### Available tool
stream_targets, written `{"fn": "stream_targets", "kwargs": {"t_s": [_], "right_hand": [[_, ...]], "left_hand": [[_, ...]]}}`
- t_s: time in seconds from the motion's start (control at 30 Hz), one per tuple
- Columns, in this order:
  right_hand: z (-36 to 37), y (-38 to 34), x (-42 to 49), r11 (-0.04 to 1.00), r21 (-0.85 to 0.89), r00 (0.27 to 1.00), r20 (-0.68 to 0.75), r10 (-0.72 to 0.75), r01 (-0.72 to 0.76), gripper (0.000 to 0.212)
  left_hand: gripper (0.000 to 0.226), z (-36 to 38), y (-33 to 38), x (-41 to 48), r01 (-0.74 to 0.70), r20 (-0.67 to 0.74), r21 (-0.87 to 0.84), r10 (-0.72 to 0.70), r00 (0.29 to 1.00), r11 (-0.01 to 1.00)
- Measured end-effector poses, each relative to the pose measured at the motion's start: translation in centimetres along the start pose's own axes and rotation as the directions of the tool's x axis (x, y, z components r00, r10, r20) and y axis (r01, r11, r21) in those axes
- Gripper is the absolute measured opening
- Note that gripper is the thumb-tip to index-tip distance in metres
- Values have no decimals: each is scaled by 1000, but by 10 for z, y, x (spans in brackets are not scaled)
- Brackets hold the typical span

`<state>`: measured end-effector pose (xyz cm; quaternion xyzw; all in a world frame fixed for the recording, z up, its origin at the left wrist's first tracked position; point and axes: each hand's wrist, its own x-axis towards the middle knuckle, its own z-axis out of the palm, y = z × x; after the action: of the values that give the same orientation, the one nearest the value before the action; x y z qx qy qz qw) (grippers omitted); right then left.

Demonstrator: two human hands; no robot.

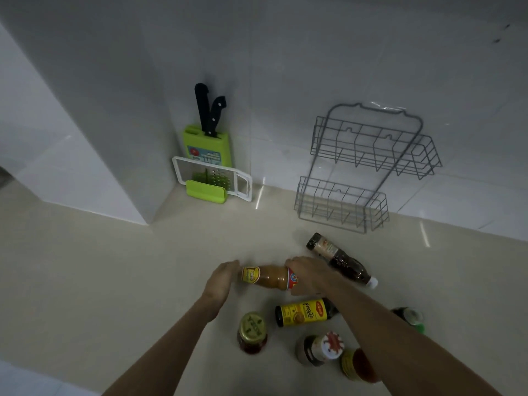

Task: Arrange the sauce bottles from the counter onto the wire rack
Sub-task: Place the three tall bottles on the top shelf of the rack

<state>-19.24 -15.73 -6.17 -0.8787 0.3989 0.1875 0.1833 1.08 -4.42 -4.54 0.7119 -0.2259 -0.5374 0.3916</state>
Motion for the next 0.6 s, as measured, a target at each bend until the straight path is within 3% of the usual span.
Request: {"fn": "stream_targets", "kwargs": {"t_s": [0.1,0.17,0.27,0.33,0.47,0.53,0.6], "right_hand": [[-3,9,1,994,103,998,-53,28,-22,58],[-6,14,-4,961,274,988,-132,79,-40,56],[-24,15,-18,821,570,952,-269,147,34,52],[-49,12,-29,734,673,903,-368,223,92,51],[-115,5,-48,624,731,747,-571,340,275,52],[-147,5,-55,606,710,629,-664,405,359,52],[-178,10,-59,607,666,484,-741,466,435,47]], "left_hand": [[48,1,9,8,-57,-73,-183,44,996,981],[56,5,26,11,-149,-116,-267,122,986,952],[55,14,51,18,-212,-90,-346,193,977,914],[53,23,70,21,-230,-36,-363,233,972,903],[67,48,115,26,-302,46,-368,342,939,879],[76,61,139,29,-345,93,-349,399,912,871],[63,75,164,33,-404,133,-320,463,876,857]]}}
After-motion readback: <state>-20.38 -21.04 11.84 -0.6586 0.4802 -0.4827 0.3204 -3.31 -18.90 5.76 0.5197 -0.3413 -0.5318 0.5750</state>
